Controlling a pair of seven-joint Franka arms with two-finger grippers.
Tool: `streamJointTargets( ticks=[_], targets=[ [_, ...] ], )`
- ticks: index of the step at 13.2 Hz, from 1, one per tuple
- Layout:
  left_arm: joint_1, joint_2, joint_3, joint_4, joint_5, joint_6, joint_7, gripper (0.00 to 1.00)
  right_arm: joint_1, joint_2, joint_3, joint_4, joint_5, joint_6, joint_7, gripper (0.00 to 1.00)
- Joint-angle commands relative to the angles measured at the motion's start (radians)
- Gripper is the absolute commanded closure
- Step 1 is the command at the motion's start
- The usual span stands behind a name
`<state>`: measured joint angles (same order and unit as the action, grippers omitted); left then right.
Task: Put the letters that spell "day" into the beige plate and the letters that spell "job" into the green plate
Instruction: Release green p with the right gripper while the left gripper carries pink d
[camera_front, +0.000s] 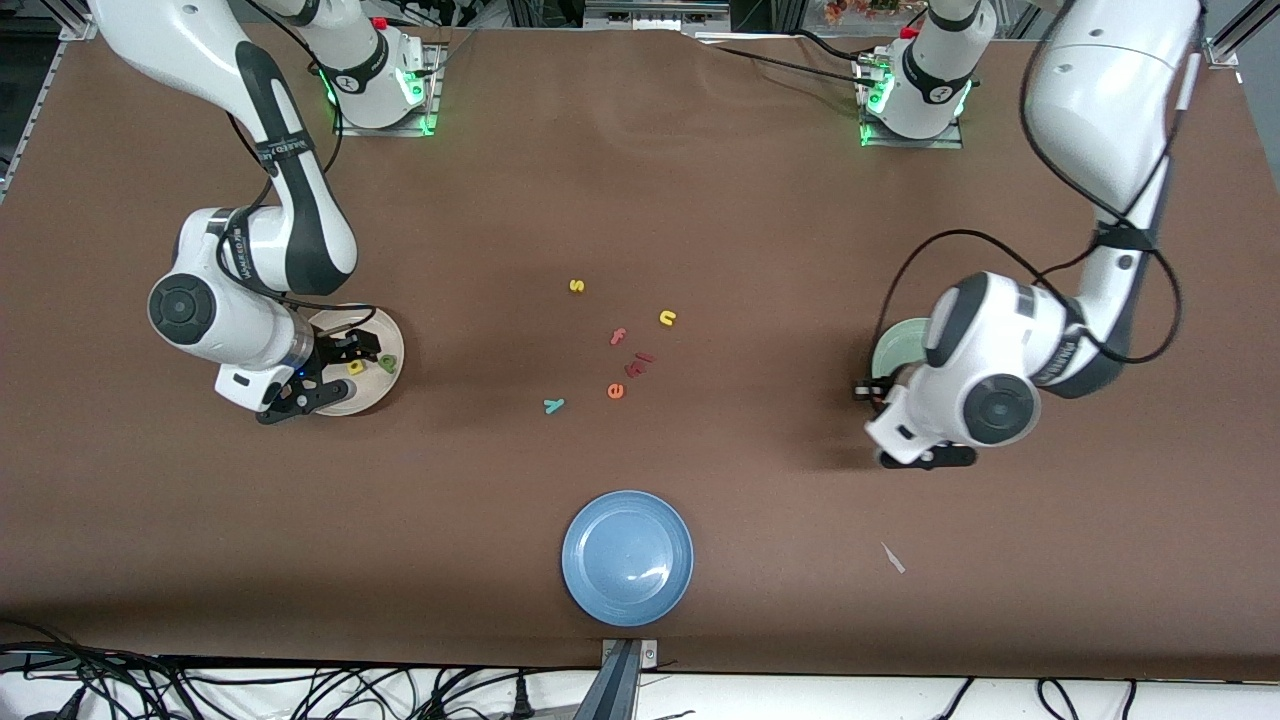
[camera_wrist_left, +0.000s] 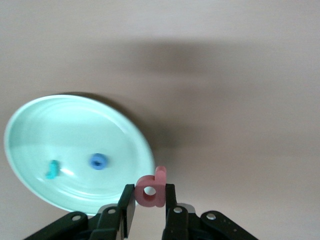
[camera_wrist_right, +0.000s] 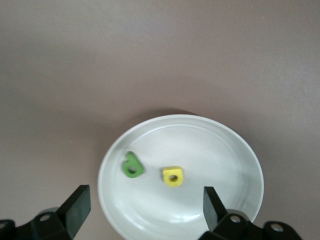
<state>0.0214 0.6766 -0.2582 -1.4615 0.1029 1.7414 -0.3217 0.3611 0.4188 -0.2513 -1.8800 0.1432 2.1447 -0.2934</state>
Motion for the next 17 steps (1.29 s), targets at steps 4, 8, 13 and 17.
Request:
streamJointTargets(
  ticks=[4,8,13,17],
  targets=[
    [0.094,-0.009,-0.007,-0.17,0.05,0.108,0.045,1.0,0.019,0.076,0.09,0.157,0.128,-0.045,0.253,0.0],
    [0.115,-0.003,-0.009,-0.189,0.05,0.147,0.064,0.97,0.12,0.146,0.113,0.194,0.118,0.049,0.439,0.0],
    [0.108,0.003,-0.012,-0.186,0.04,0.161,0.062,0.95,0.237,0.242,0.112,0.303,0.09,0.072,0.603,0.0],
    [0.106,0.001,-0.012,-0.178,0.04,0.159,0.061,0.0,0.298,0.377,0.113,0.45,-0.025,0.073,0.622,0.0]
  ],
)
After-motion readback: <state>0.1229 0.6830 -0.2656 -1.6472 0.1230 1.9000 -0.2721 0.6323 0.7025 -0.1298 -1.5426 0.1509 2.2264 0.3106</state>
